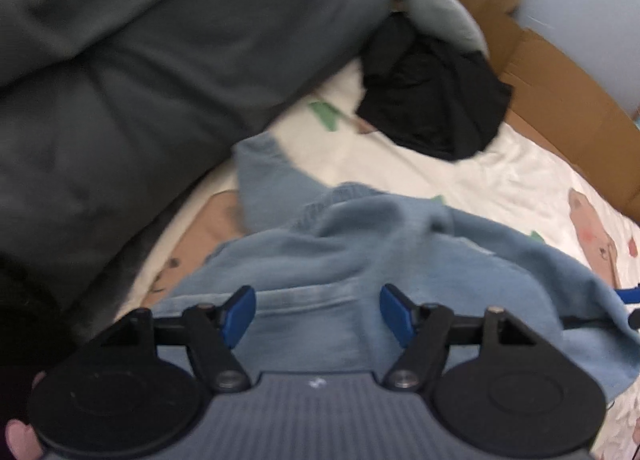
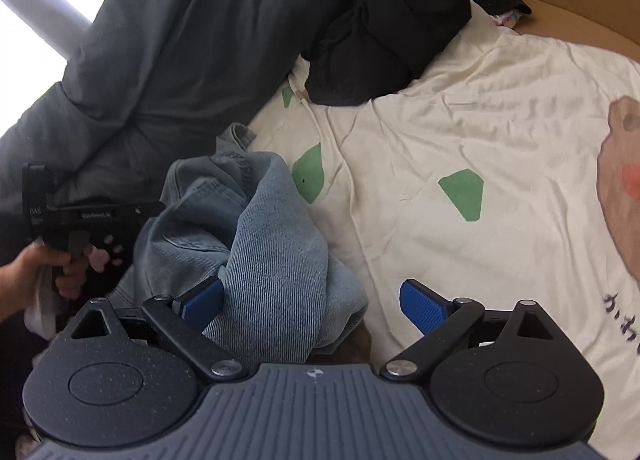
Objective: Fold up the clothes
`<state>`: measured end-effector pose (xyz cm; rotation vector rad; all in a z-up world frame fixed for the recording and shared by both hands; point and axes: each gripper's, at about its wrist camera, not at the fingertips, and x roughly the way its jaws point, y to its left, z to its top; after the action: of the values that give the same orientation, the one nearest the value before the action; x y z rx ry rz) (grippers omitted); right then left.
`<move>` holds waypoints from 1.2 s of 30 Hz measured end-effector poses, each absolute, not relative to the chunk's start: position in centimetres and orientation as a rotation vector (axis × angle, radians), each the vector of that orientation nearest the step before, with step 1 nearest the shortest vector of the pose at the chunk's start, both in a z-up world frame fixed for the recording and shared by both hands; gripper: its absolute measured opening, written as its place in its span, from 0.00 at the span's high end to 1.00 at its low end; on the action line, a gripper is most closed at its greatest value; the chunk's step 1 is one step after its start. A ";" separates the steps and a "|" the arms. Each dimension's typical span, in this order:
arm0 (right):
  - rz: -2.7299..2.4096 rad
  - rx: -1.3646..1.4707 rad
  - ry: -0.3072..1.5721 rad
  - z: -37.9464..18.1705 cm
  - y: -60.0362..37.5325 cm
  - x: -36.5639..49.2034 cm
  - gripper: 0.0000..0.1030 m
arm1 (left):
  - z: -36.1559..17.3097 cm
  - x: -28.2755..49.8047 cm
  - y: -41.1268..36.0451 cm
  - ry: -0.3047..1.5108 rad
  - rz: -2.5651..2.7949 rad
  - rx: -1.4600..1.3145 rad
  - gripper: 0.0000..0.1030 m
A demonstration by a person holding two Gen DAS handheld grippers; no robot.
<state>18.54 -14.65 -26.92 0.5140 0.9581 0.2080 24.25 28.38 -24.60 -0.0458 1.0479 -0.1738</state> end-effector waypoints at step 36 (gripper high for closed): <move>0.100 0.385 1.036 -26.6 -14.8 22.2 0.95 | -30.0 22.8 37.2 1.313 0.025 -0.348 0.26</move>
<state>22.21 -14.82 -26.59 0.3850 1.0358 0.1003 22.81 37.16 -29.98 -0.3481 1.3129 0.0249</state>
